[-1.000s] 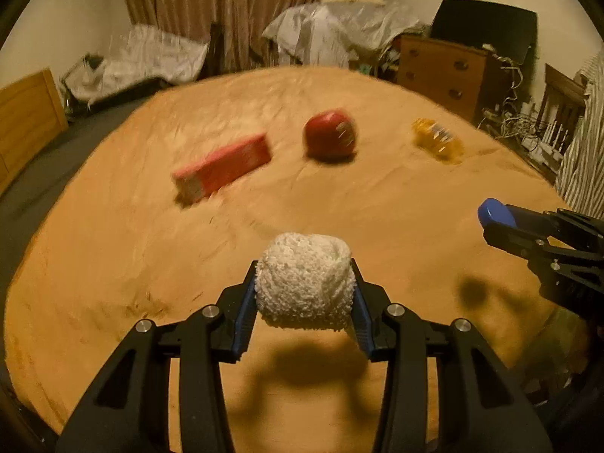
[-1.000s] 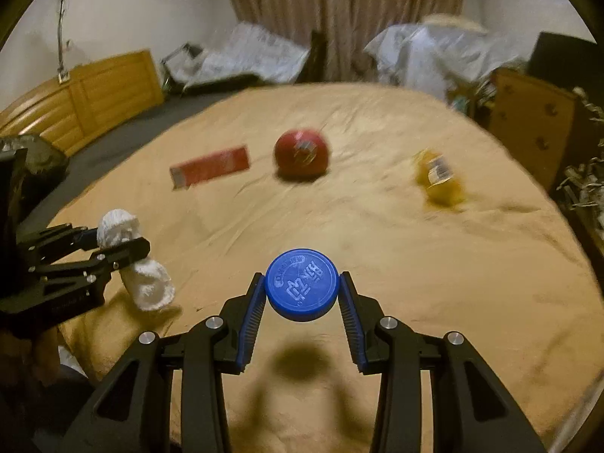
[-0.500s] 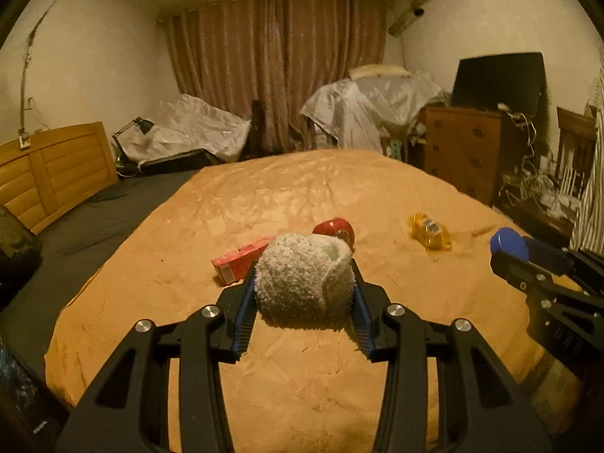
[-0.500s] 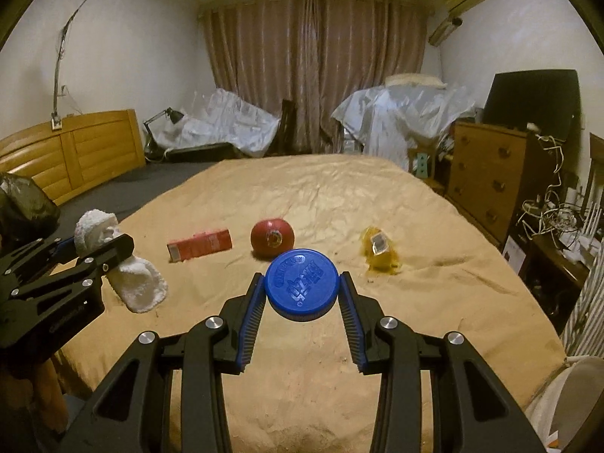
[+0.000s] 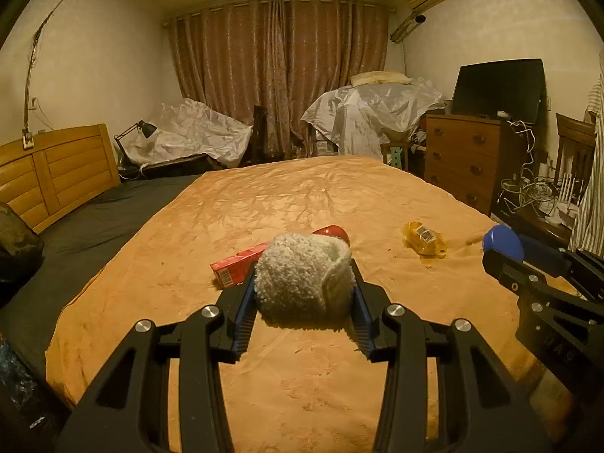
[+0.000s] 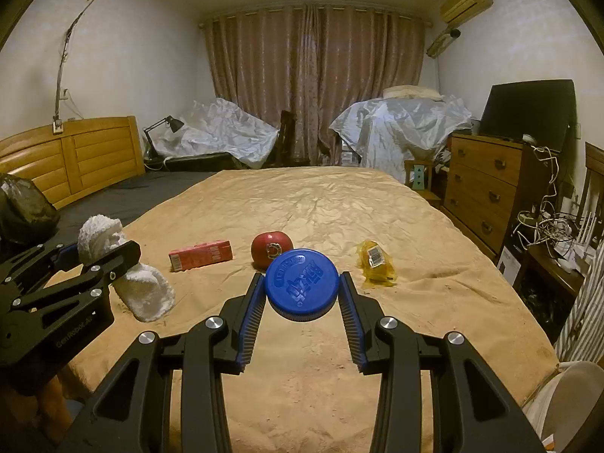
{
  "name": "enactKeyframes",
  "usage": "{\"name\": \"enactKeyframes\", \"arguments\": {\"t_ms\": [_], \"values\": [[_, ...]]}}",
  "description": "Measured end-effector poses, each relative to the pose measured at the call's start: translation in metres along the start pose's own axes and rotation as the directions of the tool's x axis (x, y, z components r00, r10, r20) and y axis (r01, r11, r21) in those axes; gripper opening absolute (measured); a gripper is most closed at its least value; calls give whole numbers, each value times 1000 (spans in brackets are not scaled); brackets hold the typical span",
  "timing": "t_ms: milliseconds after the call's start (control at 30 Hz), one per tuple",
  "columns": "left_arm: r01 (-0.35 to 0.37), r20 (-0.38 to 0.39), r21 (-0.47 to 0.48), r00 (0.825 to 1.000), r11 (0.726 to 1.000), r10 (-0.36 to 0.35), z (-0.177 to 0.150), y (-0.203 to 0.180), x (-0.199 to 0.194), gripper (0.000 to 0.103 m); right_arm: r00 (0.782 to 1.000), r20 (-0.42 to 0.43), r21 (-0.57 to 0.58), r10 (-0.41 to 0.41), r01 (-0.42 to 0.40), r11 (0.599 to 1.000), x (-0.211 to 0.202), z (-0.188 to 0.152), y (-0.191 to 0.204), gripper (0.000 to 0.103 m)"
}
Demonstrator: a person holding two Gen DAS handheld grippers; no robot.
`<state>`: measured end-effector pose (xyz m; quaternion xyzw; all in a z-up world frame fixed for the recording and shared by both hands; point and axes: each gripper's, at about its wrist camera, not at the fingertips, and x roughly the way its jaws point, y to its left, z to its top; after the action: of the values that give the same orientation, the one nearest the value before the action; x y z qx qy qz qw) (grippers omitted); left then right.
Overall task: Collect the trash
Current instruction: 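Lift and carry the cap and cloth with both tools over the bucket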
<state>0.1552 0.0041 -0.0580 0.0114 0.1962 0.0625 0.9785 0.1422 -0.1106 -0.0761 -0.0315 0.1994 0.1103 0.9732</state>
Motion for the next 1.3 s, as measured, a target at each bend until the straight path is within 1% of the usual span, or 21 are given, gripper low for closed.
{"name": "enactKeyframes", "arguments": {"t_ms": [200, 233, 367, 533, 700, 833, 933, 1067, 1200, 1300], "values": [[8, -3, -4, 1000, 1000, -8, 2, -2, 0, 42, 1000, 1, 0, -2, 2, 1000, -2, 0, 1, 41], [12, -3, -2, 1000, 1000, -12, 1, 3, 0, 42, 1000, 1, 1, -2, 2, 1000, 0, 1, 1, 41], [36, 5, 7, 999, 999, -36, 7, -2, 0, 42, 1000, 6, 3, -13, 13, 1000, -6, 6, -5, 41], [99, 20, 24, 995, 995, -99, 18, -25, -3, 42, 999, 12, 16, -52, 52, 999, -29, 13, -31, 41], [195, 9, 48, 981, 980, -196, 25, -62, -4, 42, 993, 4, 29, -118, 118, 993, -60, 16, -69, 41], [285, -7, 82, 958, 955, -285, 27, -101, -8, 42, 982, -8, 52, -189, 189, 981, -90, 13, -106, 41], [351, -27, 98, 936, 931, -350, 28, -130, -11, 42, 970, -23, 69, -241, 242, 968, -110, 8, -136, 41], [411, -44, 125, 912, 903, -409, 27, -167, -15, 42, 954, -45, 99, -295, 298, 949, -134, -2, -174, 41], [463, -56, 147, 886, 874, -460, 26, -198, -23, 42, 941, -62, 123, -332, 337, 933, -154, -10, -207, 41], [509, -73, 170, 861, 844, -504, 26, -226, -29, 42, 929, -85, 137, -360, 369, 919, -170, -18, -237, 41]]}}
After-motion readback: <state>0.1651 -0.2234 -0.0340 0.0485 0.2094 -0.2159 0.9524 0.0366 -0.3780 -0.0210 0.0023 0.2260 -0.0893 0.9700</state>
